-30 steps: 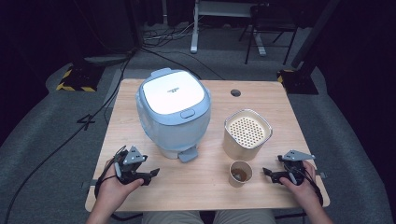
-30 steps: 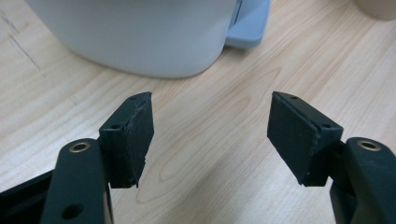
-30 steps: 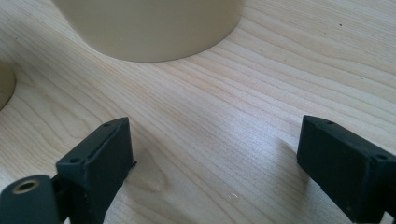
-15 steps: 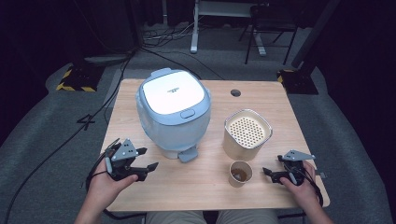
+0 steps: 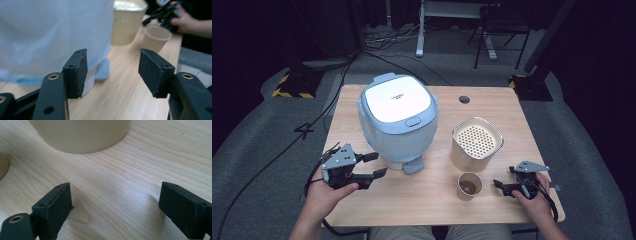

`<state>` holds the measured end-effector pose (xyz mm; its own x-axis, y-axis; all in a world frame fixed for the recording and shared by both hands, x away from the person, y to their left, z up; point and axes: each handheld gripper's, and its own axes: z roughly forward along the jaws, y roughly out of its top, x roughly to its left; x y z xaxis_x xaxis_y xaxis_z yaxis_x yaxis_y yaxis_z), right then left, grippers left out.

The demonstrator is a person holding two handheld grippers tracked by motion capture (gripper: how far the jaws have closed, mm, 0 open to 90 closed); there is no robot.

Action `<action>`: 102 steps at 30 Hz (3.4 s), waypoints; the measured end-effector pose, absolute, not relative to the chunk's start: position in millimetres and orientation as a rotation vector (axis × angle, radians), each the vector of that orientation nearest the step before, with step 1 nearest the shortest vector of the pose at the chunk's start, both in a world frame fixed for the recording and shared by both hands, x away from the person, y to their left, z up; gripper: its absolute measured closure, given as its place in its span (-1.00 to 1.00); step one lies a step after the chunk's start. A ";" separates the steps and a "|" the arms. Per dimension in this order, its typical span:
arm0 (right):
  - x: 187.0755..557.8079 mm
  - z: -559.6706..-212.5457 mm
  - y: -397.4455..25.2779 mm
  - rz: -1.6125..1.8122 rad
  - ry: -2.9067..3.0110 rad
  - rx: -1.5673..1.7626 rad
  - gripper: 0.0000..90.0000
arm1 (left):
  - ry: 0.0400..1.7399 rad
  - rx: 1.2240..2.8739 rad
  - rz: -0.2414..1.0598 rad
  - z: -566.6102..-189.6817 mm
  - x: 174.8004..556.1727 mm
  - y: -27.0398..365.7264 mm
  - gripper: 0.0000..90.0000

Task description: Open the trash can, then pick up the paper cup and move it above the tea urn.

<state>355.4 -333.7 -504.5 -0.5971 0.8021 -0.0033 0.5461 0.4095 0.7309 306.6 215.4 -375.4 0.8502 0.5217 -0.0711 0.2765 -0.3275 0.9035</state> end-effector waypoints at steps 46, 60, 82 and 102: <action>355.5 -504.5 -333.8 1.004 2.317 1.161 -0.75 | 0.559 1.900 0.240 -287.2 377.7 154.4 1.00; 355.5 -504.5 -333.8 1.004 2.317 1.161 -0.75 | 0.587 2.007 0.321 -281.9 382.7 141.6 0.99; 355.3 -504.5 -333.7 1.004 2.317 1.162 -0.75 | 0.434 1.944 0.174 -289.1 354.2 144.3 0.06; 353.4 -503.9 -333.2 1.010 2.309 1.156 -0.63 | 0.552 2.013 0.240 -364.3 309.3 169.9 -0.15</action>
